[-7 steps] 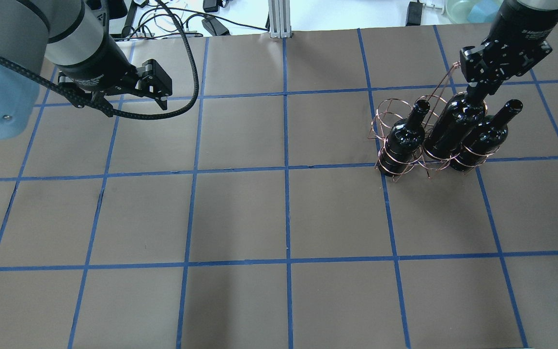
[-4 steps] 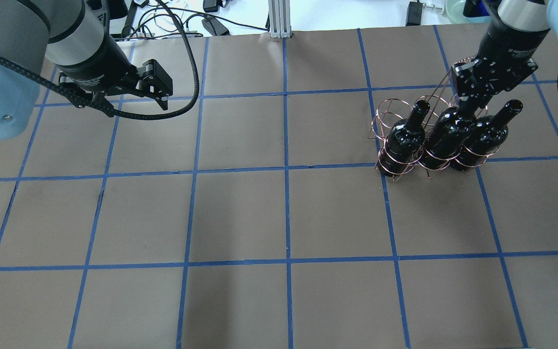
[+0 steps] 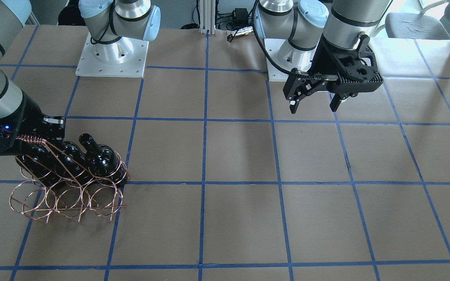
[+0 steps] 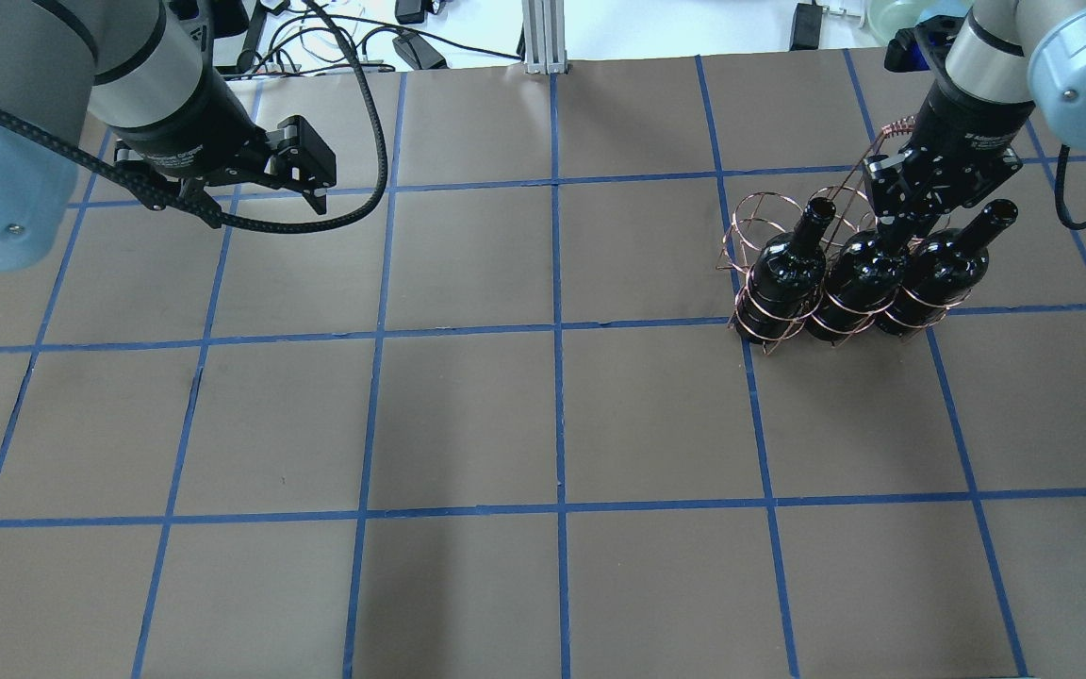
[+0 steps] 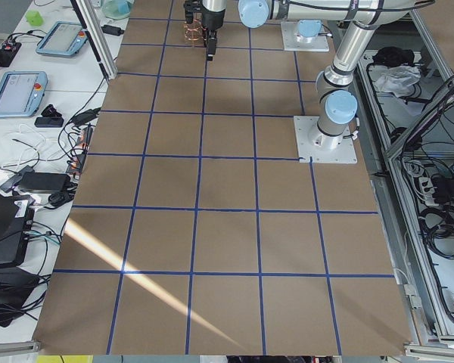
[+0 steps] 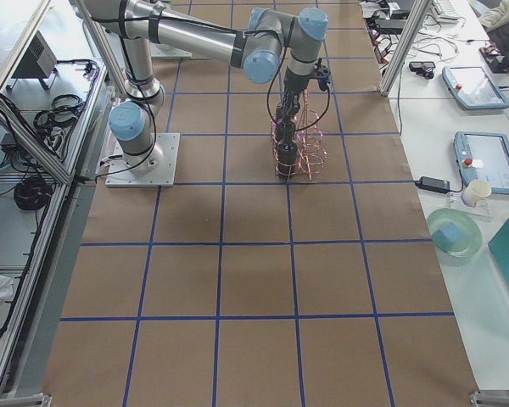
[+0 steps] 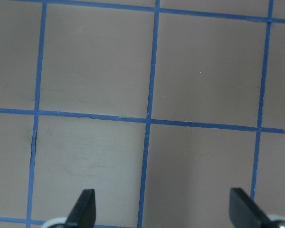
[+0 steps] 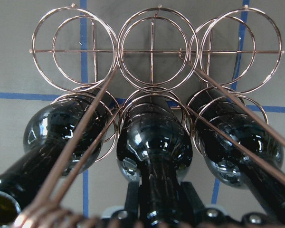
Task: Place wine into wine basket
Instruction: 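Lower the bottle into the rack slot with the right gripper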
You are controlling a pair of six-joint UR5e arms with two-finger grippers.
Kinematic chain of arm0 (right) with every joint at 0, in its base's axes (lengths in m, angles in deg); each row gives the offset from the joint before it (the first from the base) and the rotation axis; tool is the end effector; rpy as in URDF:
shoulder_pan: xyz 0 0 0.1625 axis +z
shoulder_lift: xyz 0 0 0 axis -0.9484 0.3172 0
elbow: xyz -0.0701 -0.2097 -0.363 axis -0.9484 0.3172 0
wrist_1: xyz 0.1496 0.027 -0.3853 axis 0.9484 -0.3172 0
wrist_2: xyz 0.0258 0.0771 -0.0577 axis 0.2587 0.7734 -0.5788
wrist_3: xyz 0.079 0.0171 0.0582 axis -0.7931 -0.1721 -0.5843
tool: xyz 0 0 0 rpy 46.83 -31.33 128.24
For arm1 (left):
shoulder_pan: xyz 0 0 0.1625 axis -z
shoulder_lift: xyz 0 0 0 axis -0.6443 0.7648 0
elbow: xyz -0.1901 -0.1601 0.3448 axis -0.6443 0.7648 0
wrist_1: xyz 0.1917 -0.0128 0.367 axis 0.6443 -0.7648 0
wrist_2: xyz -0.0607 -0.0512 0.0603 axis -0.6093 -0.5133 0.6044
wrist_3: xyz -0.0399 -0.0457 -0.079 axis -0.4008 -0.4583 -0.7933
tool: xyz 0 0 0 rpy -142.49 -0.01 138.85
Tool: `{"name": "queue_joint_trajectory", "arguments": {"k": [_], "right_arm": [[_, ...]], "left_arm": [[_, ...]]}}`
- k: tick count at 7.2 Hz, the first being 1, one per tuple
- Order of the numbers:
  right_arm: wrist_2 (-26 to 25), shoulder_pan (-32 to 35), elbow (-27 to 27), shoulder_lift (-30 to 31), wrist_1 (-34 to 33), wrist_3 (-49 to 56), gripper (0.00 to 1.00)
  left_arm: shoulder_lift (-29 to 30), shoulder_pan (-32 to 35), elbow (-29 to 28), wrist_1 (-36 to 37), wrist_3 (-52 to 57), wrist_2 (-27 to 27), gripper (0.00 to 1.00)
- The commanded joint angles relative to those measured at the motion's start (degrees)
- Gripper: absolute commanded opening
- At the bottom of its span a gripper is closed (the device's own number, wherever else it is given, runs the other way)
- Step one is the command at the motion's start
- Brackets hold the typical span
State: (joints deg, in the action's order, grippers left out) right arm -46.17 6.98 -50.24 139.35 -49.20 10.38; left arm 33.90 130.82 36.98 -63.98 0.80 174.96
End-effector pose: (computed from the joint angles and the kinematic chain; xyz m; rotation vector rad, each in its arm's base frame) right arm 0.0194 -0.5560 0.3930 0.0991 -3.1272 -0.1805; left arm -0.1389 -0.4890 0.4919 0.1493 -3.1267 0.2178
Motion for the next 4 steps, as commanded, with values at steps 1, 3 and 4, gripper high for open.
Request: {"name": "queue_joint_trajectory", "arguments": {"k": [1, 3, 4], "right_arm": [[-0.3, 0.0, -0.5, -0.3, -0.5, 0.1, 0.21], [-0.3, 0.5, 0.4, 0.3, -3.3, -0.2, 1.0], [-2.1, 2.1, 2.6, 0.8, -1.9, 0.1, 1.0]], "left_arm": [[0.0, 0.0, 0.0, 0.0, 0.0, -0.2, 1.0], [0.0, 0.0, 0.0, 0.1, 0.1, -0.2, 1.0], [0.0, 0.0, 0.0, 0.1, 0.1, -0.2, 1.0]]}}
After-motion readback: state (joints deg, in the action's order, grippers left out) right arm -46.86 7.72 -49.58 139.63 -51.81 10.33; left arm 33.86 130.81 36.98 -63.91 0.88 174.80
